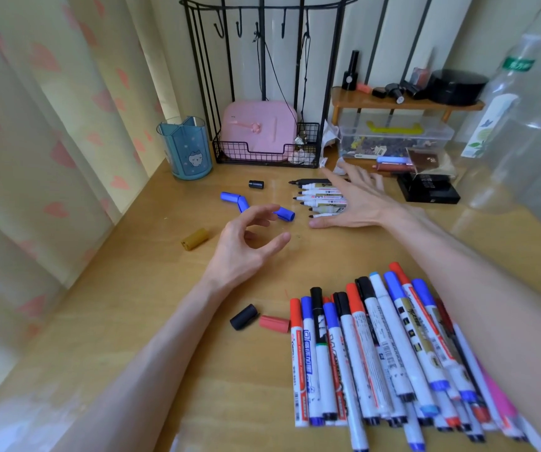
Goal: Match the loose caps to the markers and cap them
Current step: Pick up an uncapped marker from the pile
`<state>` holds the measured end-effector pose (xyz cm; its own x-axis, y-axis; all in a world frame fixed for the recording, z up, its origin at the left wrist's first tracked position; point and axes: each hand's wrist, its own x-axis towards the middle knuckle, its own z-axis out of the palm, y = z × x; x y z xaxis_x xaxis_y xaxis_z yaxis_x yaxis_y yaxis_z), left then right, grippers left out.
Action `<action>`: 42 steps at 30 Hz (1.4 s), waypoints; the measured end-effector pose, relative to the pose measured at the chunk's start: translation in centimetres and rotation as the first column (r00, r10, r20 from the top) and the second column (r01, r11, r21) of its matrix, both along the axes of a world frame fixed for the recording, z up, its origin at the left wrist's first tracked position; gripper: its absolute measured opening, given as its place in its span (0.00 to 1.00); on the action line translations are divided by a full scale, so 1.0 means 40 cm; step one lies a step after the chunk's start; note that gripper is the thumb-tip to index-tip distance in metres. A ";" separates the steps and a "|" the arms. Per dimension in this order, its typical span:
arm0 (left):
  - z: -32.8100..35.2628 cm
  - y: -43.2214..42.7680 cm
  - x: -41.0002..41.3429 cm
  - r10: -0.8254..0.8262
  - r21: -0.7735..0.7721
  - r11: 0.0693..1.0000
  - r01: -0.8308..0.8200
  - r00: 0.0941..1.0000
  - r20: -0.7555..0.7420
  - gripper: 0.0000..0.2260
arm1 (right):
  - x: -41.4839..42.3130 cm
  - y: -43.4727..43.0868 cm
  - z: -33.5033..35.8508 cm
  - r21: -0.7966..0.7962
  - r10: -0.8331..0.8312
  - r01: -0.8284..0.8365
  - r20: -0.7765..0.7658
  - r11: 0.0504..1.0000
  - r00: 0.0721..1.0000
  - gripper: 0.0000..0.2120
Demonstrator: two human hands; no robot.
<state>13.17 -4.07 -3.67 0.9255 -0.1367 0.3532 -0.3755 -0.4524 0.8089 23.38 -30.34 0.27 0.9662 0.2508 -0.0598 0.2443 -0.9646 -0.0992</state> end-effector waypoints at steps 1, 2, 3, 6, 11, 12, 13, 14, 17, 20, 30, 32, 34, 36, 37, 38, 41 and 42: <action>-0.001 0.001 0.001 0.000 -0.001 1.000 0.000 1.000 0.001 0.22 | 0.003 -0.003 0.001 0.013 0.006 -0.006 -0.034 1.000 0.999 0.63; -0.002 0.003 0.002 -0.001 -0.002 1.000 0.001 1.000 0.000 0.22 | 0.005 -0.006 0.001 0.022 0.011 -0.009 -0.068 1.000 0.998 0.64; -0.003 0.004 0.003 -0.001 -0.006 1.000 0.000 1.000 -0.004 0.21 | 0.005 -0.006 0.000 0.030 0.009 -0.006 -0.096 1.000 0.995 0.64; -0.006 0.007 0.006 0.005 -0.008 1.000 -0.005 1.000 -0.010 0.21 | -0.006 -0.002 0.003 0.030 -0.008 0.011 -0.089 1.000 0.996 0.62; -0.018 0.003 0.009 -0.004 0.073 0.997 0.004 1.000 -0.005 0.21 | -0.021 0.009 0.024 -0.004 -0.005 0.005 -0.104 1.000 0.995 0.66; -0.022 0.003 0.009 -0.006 0.102 0.995 0.006 1.000 -0.001 0.22 | -0.021 0.006 0.023 0.011 -0.005 0.007 -0.143 1.000 0.990 0.67; -0.026 0.004 0.009 -0.013 0.134 0.991 0.012 1.000 0.007 0.23 | -0.021 0.004 0.021 0.018 -0.004 0.007 -0.181 1.000 0.984 0.67; -0.029 0.005 0.010 -0.020 0.169 0.985 0.016 1.000 0.017 0.24 | -0.023 0.001 0.020 0.019 -0.002 0.006 -0.206 1.000 0.979 0.67; -0.037 0.007 0.012 -0.013 0.252 0.968 0.004 0.999 0.036 0.23 | -0.042 -0.002 0.025 0.007 -0.001 0.002 -0.201 1.000 0.980 0.65; -0.041 0.006 0.013 -0.007 0.302 0.953 -0.004 0.999 0.034 0.23 | -0.057 -0.007 0.044 -0.017 -0.006 0.003 -0.234 1.000 0.972 0.67; -0.023 0.025 -0.022 -0.052 0.277 0.960 0.048 0.999 0.009 0.19 | -0.105 -0.006 0.087 0.060 0.013 0.009 -0.347 0.998 0.938 0.63; -0.018 0.038 -0.042 -0.049 0.293 0.955 0.050 0.999 -0.011 0.20 | -0.112 -0.007 0.090 0.022 -0.002 0.011 -0.378 1.000 0.926 0.61; -0.015 0.052 -0.065 -0.044 0.303 0.952 0.050 0.999 -0.027 0.22 | -0.120 -0.006 0.098 0.012 -0.006 0.012 -0.389 1.000 0.921 0.58; -0.013 0.071 -0.090 -0.040 0.304 0.952 0.048 0.999 -0.034 0.22 | -0.128 0.002 0.103 0.000 0.007 -0.008 -0.398 1.000 0.917 0.56; -0.012 0.083 -0.101 -0.034 0.307 0.951 0.041 0.999 -0.029 0.21 | -0.132 0.009 0.104 -0.016 0.015 -0.024 -0.408 1.000 0.913 0.55; -0.013 0.096 -0.110 -0.025 0.313 0.949 0.031 0.999 -0.022 0.20 | -0.135 0.017 0.100 -0.038 0.020 -0.039 -0.419 0.998 0.908 0.54; -0.012 0.129 -0.132 0.007 0.309 0.951 -0.004 1.000 -0.010 0.16 | -0.158 0.046 0.091 -0.089 0.028 -0.073 -0.434 0.993 0.900 0.48; -0.011 0.137 -0.138 0.016 0.306 0.952 -0.014 1.000 -0.005 0.15 | -0.167 0.056 0.092 -0.084 0.037 -0.082 -0.438 0.993 0.898 0.47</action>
<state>7.66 1.39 -4.12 0.9308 -0.2228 0.2898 -0.3611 -0.6842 0.6337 16.72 -28.10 3.94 0.8216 0.2782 -0.4975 0.2557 -0.9600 -0.1145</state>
